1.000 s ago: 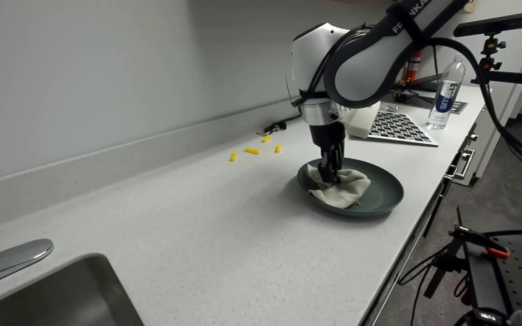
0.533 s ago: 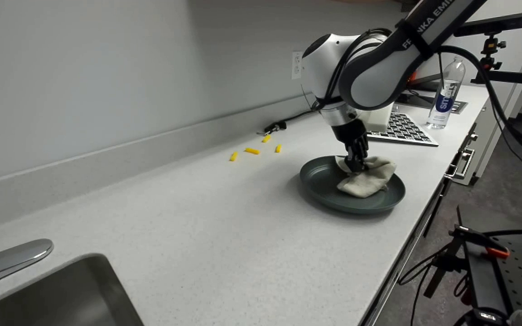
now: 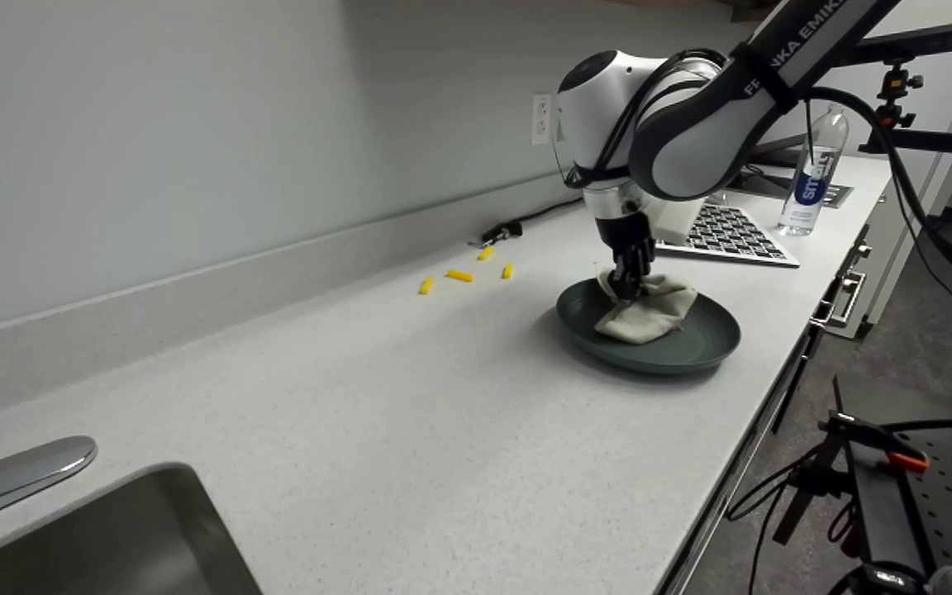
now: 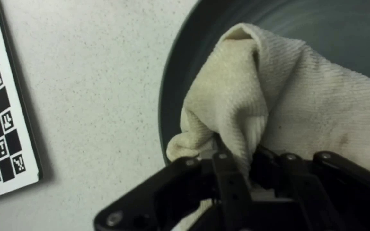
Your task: Wipe the grey plate using the towel on the countertop
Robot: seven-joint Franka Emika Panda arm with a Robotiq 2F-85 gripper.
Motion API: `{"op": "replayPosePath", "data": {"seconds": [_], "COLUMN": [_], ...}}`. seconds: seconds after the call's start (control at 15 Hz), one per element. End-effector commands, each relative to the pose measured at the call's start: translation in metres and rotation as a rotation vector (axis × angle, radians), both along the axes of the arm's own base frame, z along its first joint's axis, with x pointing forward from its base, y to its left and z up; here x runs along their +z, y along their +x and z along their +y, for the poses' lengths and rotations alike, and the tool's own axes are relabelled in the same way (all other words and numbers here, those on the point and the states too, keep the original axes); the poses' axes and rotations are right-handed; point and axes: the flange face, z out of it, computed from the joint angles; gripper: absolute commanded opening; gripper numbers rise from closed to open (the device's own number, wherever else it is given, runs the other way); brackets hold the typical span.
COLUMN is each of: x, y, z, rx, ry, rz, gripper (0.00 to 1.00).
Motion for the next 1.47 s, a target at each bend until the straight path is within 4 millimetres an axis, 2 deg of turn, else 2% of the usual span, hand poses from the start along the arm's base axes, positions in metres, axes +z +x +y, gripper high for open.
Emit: {"op": "replayPosePath", "data": {"seconds": [0.0,0.27,0.53,0.73,0.93,1.13,1.4], "x": [0.014,0.024,0.033,0.040,0.040,0.037,0.035], "y": [0.004,-0.001,-0.011,-0.025,-0.038,-0.033,-0.014], "z": [0.024,0.056,0.058,0.047,0.026,0.011,0.004], "rx": [0.005,0.086,0.157,0.178,0.150,0.125,0.114], "ry": [0.120,0.274,0.346,0.348,0.303,0.202,0.086], "rz": [-0.042,0.009,0.113,0.219,0.310,0.260,0.108], "gripper": [0.03,0.03,0.03,0.03,0.03,0.03,0.03]}}
